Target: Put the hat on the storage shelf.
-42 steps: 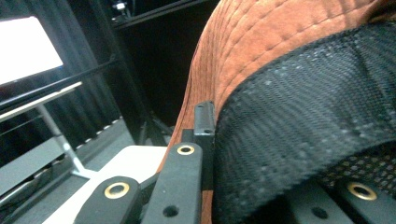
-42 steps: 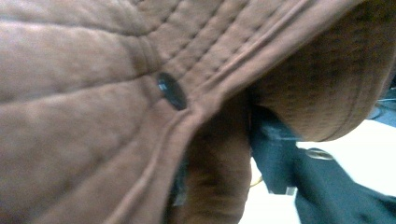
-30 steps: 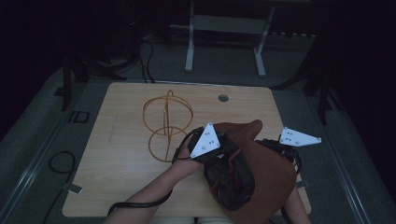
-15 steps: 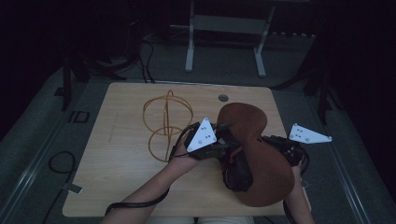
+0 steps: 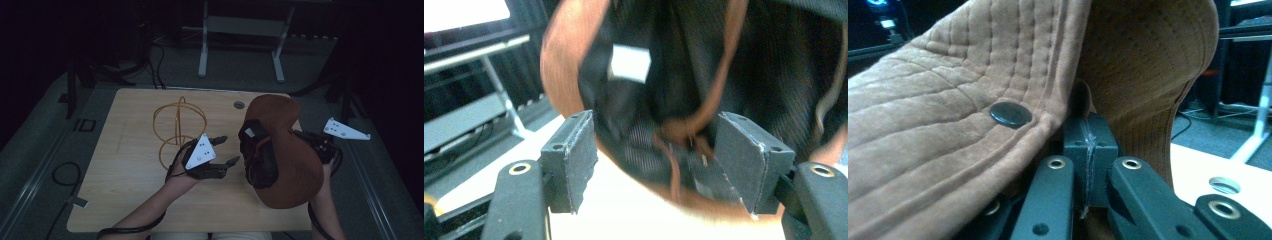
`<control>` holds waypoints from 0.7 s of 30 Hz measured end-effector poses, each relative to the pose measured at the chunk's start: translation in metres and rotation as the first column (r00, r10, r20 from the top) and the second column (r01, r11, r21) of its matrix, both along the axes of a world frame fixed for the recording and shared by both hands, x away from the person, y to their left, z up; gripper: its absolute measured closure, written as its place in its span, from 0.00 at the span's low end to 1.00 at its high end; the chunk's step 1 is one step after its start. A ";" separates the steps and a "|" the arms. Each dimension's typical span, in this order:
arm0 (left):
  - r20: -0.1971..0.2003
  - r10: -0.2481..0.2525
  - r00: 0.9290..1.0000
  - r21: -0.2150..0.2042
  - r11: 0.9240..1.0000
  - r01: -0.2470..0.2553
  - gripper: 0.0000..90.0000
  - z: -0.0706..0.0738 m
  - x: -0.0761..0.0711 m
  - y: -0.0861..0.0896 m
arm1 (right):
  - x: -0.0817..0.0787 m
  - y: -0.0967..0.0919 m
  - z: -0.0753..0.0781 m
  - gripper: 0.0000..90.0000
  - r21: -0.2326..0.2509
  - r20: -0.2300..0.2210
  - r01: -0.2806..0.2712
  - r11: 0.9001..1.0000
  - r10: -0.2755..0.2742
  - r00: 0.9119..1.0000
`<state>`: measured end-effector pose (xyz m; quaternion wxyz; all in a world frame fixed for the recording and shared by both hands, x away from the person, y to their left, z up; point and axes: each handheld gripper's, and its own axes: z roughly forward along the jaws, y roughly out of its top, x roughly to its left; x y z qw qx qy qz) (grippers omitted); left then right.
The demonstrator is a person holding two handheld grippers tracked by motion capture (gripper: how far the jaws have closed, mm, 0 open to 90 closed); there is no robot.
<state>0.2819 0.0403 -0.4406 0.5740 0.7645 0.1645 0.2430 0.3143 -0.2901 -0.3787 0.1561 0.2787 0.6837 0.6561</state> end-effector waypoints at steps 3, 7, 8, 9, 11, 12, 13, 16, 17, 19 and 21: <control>-0.039 0.006 0.999 0.020 1.000 -0.005 0.28 -0.011 -0.002 0.007 | 0.006 0.002 0.006 1.00 0.005 0.001 0.004 1.000 -0.004 1.000; -0.066 0.032 0.997 0.071 0.997 -0.028 0.19 -0.024 -0.005 0.014 | 0.014 0.007 0.012 1.00 0.008 0.003 0.015 1.000 -0.015 1.000; -0.078 0.031 0.996 0.075 0.997 -0.026 0.18 -0.027 -0.006 0.017 | 0.016 0.009 0.014 1.00 0.010 0.001 0.017 1.000 -0.017 1.000; -0.089 0.035 0.995 0.081 0.996 -0.028 0.18 -0.031 -0.007 0.019 | 0.019 0.010 0.015 1.00 0.009 0.001 0.018 1.000 -0.018 1.000; -0.101 0.046 0.994 0.097 0.995 -0.036 0.17 -0.037 -0.008 0.025 | 0.024 0.013 0.017 1.00 0.011 0.001 0.026 1.000 -0.026 1.000; -0.111 0.052 0.992 0.102 0.994 -0.041 0.17 -0.041 -0.009 0.028 | 0.027 0.015 0.018 1.00 0.010 -0.002 0.025 1.000 -0.025 1.000; -0.122 0.055 0.991 0.107 0.993 -0.042 0.17 -0.045 -0.009 0.031 | 0.029 0.017 0.019 1.00 0.010 -0.002 0.027 1.000 -0.027 1.000; -0.138 0.068 0.988 0.115 0.992 -0.053 0.17 -0.056 -0.011 0.041 | 0.037 0.022 0.021 1.00 0.013 -0.009 0.025 1.000 -0.025 1.000; -0.147 0.070 0.987 0.117 0.992 -0.053 0.16 -0.060 -0.011 0.045 | 0.039 0.024 0.022 1.00 0.011 -0.012 0.029 1.000 -0.029 1.000; -0.152 0.090 0.984 0.126 0.989 -0.071 0.16 -0.068 -0.013 0.052 | 0.044 0.028 0.024 1.00 0.012 -0.013 0.032 0.999 -0.032 0.999; -0.162 0.096 0.982 0.129 0.989 -0.075 0.16 -0.072 -0.013 0.056 | 0.046 0.030 0.025 1.00 0.011 -0.014 0.034 0.999 -0.034 0.999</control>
